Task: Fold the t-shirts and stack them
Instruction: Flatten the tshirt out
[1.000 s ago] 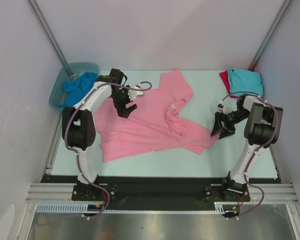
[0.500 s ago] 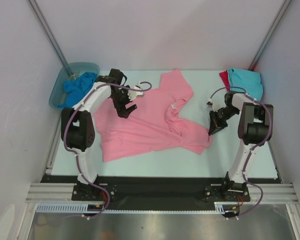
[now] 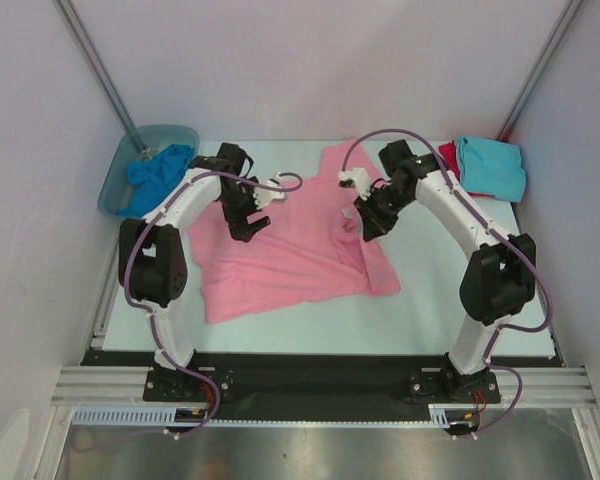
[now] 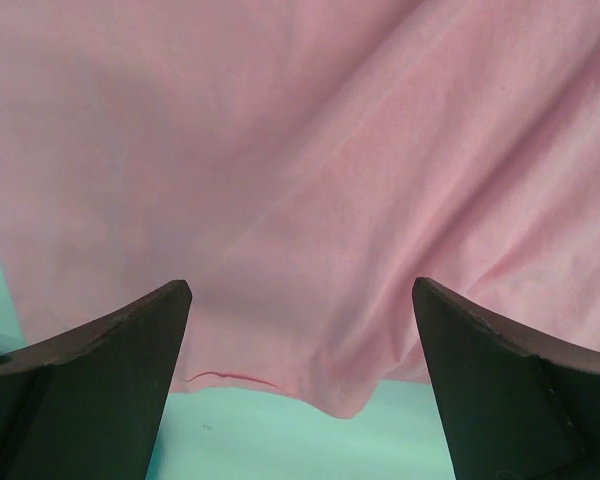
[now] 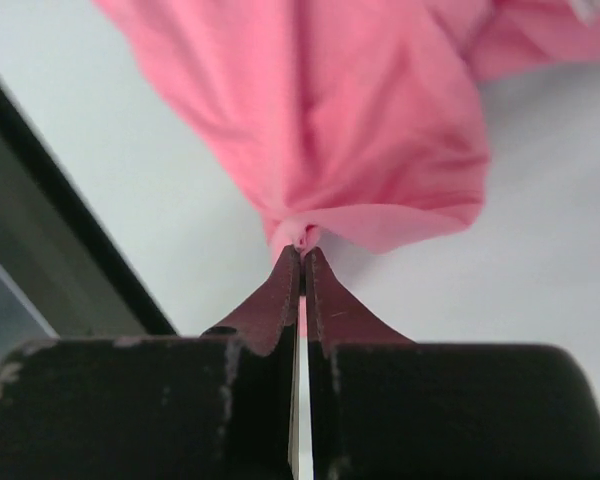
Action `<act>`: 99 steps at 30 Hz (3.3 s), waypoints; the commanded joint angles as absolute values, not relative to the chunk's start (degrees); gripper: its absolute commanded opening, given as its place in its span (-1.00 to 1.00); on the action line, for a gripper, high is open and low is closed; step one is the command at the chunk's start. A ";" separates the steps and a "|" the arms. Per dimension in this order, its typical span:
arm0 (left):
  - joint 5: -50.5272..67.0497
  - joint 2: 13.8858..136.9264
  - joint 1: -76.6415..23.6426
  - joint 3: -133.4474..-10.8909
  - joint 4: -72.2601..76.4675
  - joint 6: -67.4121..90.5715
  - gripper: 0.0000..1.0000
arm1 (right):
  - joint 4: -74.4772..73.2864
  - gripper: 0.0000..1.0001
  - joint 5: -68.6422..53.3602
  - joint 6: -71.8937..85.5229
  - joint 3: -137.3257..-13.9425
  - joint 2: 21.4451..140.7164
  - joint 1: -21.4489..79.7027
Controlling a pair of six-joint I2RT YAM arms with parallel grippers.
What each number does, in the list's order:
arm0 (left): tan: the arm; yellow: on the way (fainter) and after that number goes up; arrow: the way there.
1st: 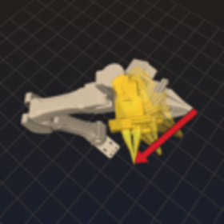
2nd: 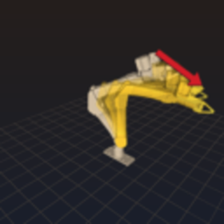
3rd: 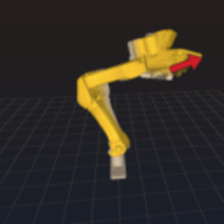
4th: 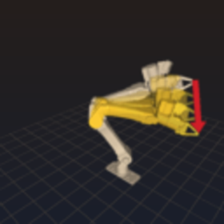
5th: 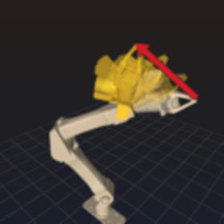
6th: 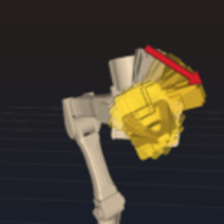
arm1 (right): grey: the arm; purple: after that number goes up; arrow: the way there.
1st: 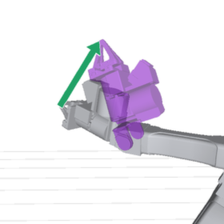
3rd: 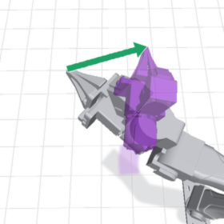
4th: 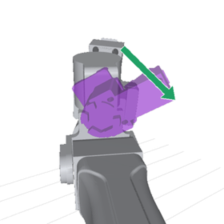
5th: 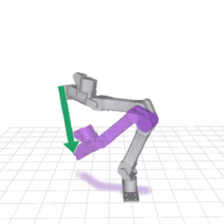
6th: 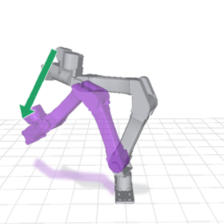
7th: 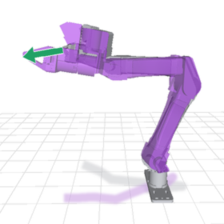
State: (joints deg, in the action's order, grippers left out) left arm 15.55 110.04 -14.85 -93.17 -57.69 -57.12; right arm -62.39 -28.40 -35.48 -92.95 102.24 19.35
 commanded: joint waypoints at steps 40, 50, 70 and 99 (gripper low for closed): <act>15.90 117.60 -16.87 -107.85 -55.64 -58.37 0.99 | -86.49 -0.72 -41.76 -53.00 -139.04 129.29 55.20; 18.02 117.33 -16.87 -106.17 -51.51 -55.64 1.00 | -78.23 0.51 -32.62 -46.14 -131.32 123.31 54.49; 13.54 103.37 -3.16 -84.65 -32.52 -30.58 0.99 | -59.85 0.39 -37.69 -15.03 -123.13 129.18 18.72; 14.06 103.62 -3.25 -88.42 -35.68 -32.17 0.99 | -61.09 0.11 -49.13 -18.46 -113.12 134.65 18.37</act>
State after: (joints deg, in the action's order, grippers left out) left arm 12.64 103.72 -3.11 -85.80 -36.10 -32.95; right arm -62.54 -48.05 -18.26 -113.16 136.11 17.67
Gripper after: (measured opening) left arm 0.996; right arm 0.553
